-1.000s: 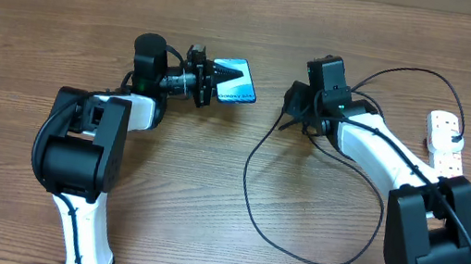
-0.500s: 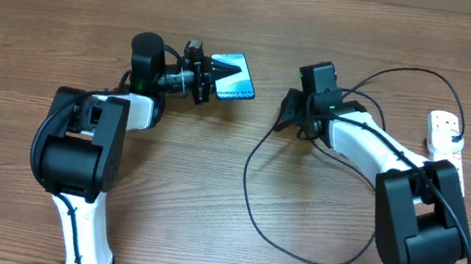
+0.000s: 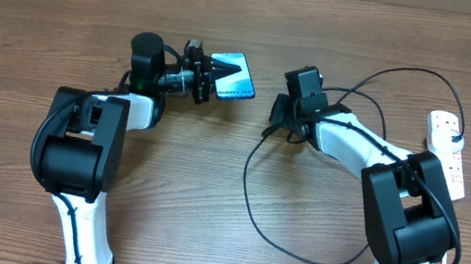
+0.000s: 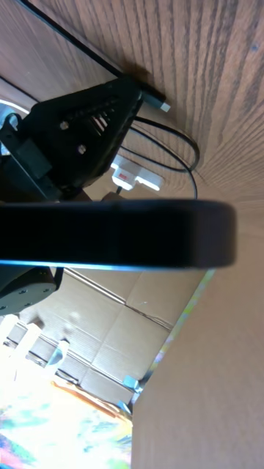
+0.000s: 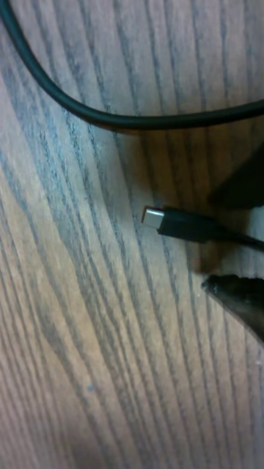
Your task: Plug charger to phone and switch on socket
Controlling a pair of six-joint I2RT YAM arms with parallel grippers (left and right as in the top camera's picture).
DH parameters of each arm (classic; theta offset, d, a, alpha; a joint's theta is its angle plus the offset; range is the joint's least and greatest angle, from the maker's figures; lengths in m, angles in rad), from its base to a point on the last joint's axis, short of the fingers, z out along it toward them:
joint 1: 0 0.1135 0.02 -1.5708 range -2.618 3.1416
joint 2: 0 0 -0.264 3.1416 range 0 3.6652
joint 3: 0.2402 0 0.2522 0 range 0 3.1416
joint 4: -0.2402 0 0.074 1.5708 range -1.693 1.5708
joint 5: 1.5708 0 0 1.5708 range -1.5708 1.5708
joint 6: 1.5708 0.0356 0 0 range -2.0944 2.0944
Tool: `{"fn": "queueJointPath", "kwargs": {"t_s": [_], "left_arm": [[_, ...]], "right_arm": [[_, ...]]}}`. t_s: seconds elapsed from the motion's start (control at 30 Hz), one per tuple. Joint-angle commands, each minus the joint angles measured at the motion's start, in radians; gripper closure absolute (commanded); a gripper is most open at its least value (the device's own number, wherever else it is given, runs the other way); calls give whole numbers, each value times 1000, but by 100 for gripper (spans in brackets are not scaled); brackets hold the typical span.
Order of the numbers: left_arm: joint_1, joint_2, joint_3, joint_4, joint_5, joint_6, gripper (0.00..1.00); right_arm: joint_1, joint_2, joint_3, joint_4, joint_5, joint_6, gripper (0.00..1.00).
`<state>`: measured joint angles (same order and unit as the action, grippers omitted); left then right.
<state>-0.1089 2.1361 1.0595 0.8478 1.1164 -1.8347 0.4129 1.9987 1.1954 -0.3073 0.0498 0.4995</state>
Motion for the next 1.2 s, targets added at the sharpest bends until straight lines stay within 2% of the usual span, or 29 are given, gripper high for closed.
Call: {"fn": "queueJointPath", "kwargs": {"t_s": [0.0, 0.23, 0.43, 0.6, 0.73, 0.87, 1.1, 1.17], "left_arm": [[13, 1, 25, 19, 3, -22, 95], [26, 1, 25, 25, 10, -28, 96], [26, 1, 25, 25, 11, -20, 96], [26, 2, 25, 24, 19, -10, 96], [26, 2, 27, 23, -7, 102, 96], [24, 2, 29, 24, -10, 130, 96], [12, 2, 31, 24, -26, 150, 96], [7, 2, 32, 24, -34, 170, 96]], "right_arm": [[-2, 23, 1, -1, 21, 10, 79], [-2, 24, 1, 0, 21, 15, 96], [-4, 21, 9, -16, -27, 32, 96], [-69, -62, 76, -172, -251, -28, 96], [-133, -199, 77, -266, -477, -113, 96], [-174, -308, 77, -379, -673, -148, 96], [-160, -323, 74, -478, -969, -165, 96], [-148, -322, 74, -488, -994, -164, 96]]}}
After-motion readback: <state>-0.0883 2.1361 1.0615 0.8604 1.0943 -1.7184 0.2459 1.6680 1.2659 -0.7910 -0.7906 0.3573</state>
